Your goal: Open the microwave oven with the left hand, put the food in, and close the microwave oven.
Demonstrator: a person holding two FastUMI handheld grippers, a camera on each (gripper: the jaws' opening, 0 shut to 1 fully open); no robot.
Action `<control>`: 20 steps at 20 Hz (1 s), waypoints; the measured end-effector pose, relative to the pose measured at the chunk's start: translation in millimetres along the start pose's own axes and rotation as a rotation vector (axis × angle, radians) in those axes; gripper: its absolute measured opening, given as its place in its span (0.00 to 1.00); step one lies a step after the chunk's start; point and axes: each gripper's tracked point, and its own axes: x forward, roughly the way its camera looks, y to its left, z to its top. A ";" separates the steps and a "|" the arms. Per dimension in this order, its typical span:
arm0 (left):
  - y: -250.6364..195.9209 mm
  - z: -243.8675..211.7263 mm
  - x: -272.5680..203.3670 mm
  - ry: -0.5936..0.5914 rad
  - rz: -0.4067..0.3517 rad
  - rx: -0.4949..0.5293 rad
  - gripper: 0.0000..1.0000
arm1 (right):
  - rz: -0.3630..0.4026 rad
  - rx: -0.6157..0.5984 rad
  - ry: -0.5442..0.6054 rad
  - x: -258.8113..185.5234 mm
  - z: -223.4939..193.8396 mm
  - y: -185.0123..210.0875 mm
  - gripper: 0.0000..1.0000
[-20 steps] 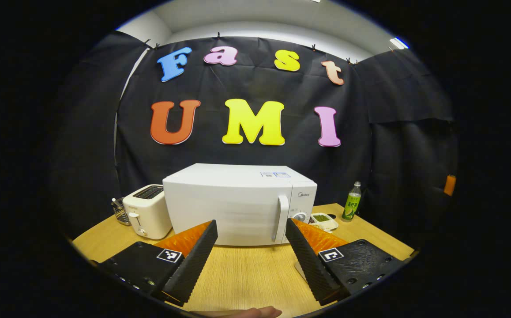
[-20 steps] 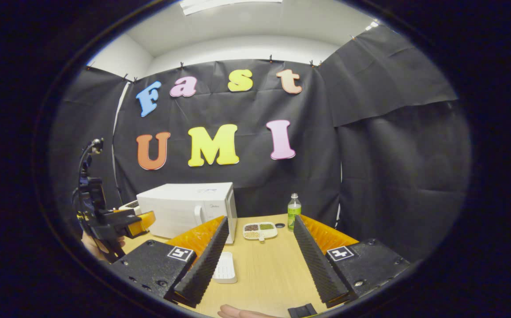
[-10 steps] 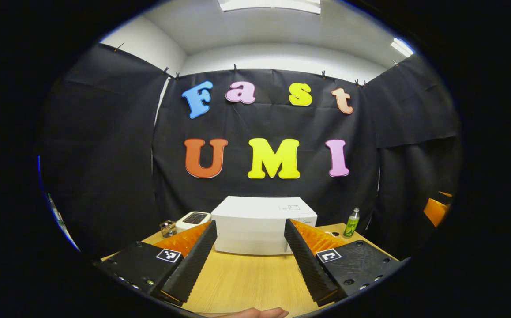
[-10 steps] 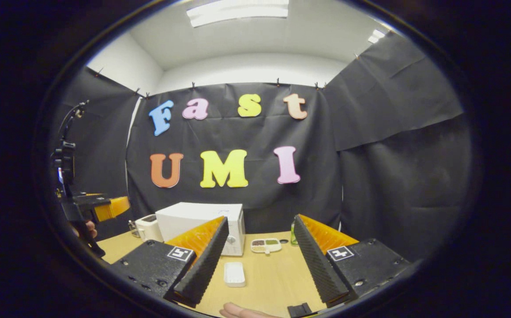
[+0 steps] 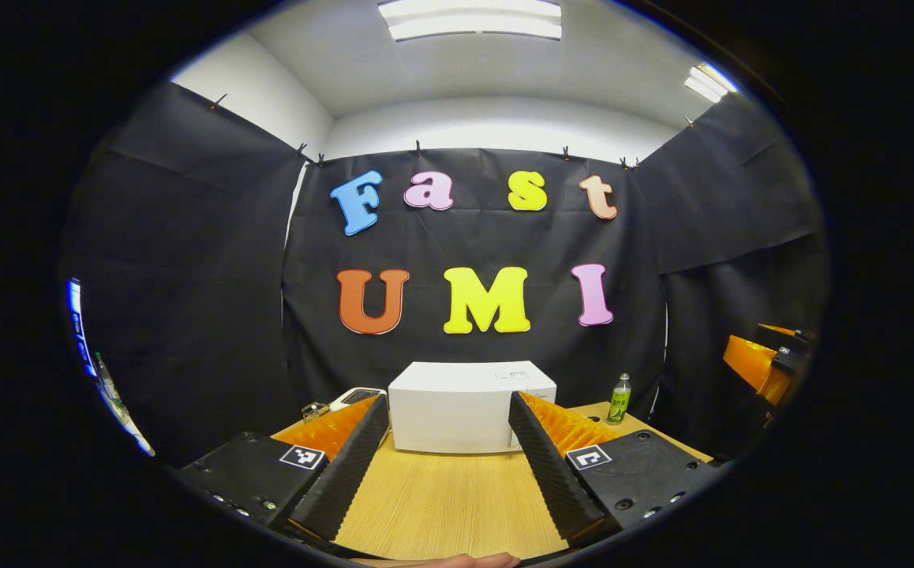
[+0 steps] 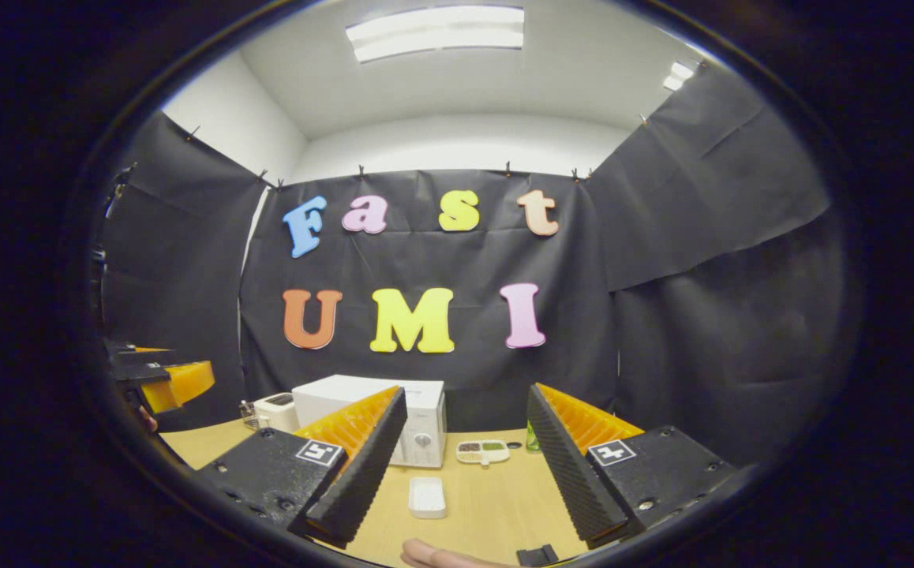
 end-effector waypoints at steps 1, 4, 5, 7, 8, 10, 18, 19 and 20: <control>-0.1 0.8 -0.9 -0.004 -0.003 0.000 0.84 | -0.003 0.005 0.003 0.6 0.1 -2.0 0.98; -2.7 -0.3 0.4 -0.004 -0.012 -0.005 0.84 | -0.012 0.006 0.001 -0.7 1.0 -5.9 0.98; -4.6 -1.9 1.2 -0.001 -0.018 -0.008 0.84 | -0.011 0.005 0.000 -1.2 1.2 -5.7 0.98; -1.7 -1.3 -0.3 -0.005 -0.020 -0.012 0.95 | -0.005 0.008 -0.006 -3.2 2.3 -4.8 0.98; -2.0 0.3 0.7 -0.014 -0.019 -0.015 0.95 | -0.003 0.010 -0.005 -5.1 1.9 -4.8 0.91; -5.4 0.0 -2.0 -0.019 -0.036 -0.018 0.95 | -0.006 0.015 -0.003 -5.7 1.3 -8.4 0.91; -4.6 9.6 -7.3 -0.081 -0.047 -0.030 0.84 | -0.006 0.028 0.029 -2.7 -6.2 -10.7 0.98; -4.6 10.9 -9.1 -0.088 -0.049 -0.039 0.84 | -0.005 0.029 0.030 -3.8 -6.6 -10.9 0.98; -2.0 13.6 -9.9 -0.096 -0.048 -0.048 0.95 | -0.004 0.030 0.029 -4.0 -5.5 -10.8 0.98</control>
